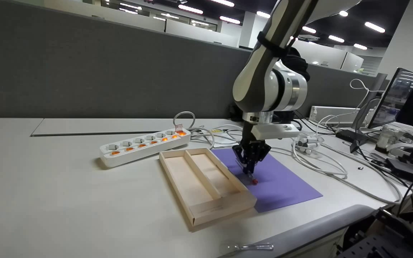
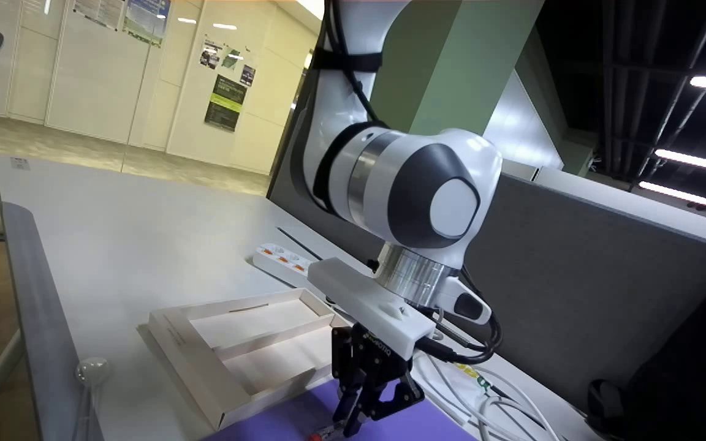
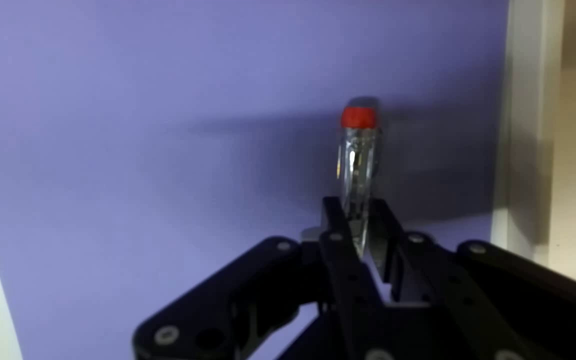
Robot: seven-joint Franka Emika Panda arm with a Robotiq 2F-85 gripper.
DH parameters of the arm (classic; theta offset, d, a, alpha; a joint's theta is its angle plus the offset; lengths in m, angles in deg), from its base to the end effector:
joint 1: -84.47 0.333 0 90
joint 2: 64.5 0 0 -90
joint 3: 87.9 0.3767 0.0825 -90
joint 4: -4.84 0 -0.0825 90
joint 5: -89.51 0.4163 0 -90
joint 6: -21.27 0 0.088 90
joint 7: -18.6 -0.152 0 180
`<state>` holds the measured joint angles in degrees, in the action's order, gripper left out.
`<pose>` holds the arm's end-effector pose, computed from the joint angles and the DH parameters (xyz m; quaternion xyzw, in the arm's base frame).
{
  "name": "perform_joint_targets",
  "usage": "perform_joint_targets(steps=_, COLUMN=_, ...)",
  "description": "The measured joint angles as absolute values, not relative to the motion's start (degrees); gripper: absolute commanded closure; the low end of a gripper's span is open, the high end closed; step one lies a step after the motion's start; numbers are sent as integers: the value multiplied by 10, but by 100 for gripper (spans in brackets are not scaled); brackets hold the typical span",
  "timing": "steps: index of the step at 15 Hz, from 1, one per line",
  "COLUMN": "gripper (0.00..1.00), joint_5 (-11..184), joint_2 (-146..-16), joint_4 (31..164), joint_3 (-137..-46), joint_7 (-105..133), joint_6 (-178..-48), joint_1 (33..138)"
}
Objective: Pick up the screwdriver and put it on the tray
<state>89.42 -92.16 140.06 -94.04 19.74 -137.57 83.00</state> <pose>0.5217 -0.0750 0.0985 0.9978 -0.0504 -0.0358 0.0226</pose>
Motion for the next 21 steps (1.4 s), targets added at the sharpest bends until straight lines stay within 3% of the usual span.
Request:
perform_joint_targets(steps=11, gripper=96, joint_5=925, joint_2=-863, joint_4=1410, joint_3=-861, joint_7=248, joint_6=-1361, joint_1=809)
perform_joint_targets(steps=21, gripper=96, joint_5=1040, joint_2=-820, joint_4=1412, joint_3=-782, joint_7=398, joint_6=-1192, joint_1=796)
